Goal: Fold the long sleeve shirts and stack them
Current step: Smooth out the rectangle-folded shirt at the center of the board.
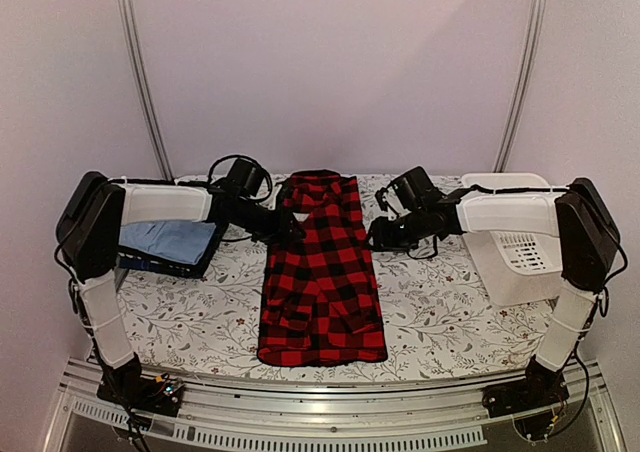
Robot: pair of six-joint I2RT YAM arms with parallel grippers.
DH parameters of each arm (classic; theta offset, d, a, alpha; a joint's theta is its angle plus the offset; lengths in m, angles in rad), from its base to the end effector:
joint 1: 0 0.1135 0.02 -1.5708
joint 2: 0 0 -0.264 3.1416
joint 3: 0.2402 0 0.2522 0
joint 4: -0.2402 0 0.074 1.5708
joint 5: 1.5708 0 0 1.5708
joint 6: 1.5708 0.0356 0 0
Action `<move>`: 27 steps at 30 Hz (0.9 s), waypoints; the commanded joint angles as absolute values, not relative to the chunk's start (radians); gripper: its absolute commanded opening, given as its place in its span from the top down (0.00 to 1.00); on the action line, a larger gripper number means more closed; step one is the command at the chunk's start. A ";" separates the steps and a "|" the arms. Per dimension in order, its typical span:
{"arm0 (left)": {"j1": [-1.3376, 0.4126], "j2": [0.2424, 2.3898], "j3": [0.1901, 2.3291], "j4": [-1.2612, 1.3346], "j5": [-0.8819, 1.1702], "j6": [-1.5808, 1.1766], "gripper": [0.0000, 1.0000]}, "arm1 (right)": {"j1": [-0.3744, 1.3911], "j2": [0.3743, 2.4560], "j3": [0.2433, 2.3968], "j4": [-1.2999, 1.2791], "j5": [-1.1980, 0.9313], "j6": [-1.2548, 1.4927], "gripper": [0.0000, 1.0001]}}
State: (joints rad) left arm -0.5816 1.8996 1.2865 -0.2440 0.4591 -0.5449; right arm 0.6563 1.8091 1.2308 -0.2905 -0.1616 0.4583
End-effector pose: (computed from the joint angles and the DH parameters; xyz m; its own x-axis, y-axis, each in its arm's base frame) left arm 0.3335 -0.2381 0.1914 -0.9211 0.0495 -0.3862 0.3011 0.7195 -0.6258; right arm 0.3061 0.2429 0.2031 -0.8454 -0.0999 -0.5248 -0.3463 0.8505 0.3959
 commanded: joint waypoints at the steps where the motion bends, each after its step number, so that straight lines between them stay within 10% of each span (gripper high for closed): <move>1: -0.524 1.943 1.335 -0.165 0.416 -0.582 0.67 | 0.655 1.863 1.270 -0.262 -0.164 0.451 0.59; 27: -0.444 2.445 1.969 -0.322 0.444 -0.462 0.68 | 0.537 2.424 1.975 -0.125 -0.369 0.463 0.69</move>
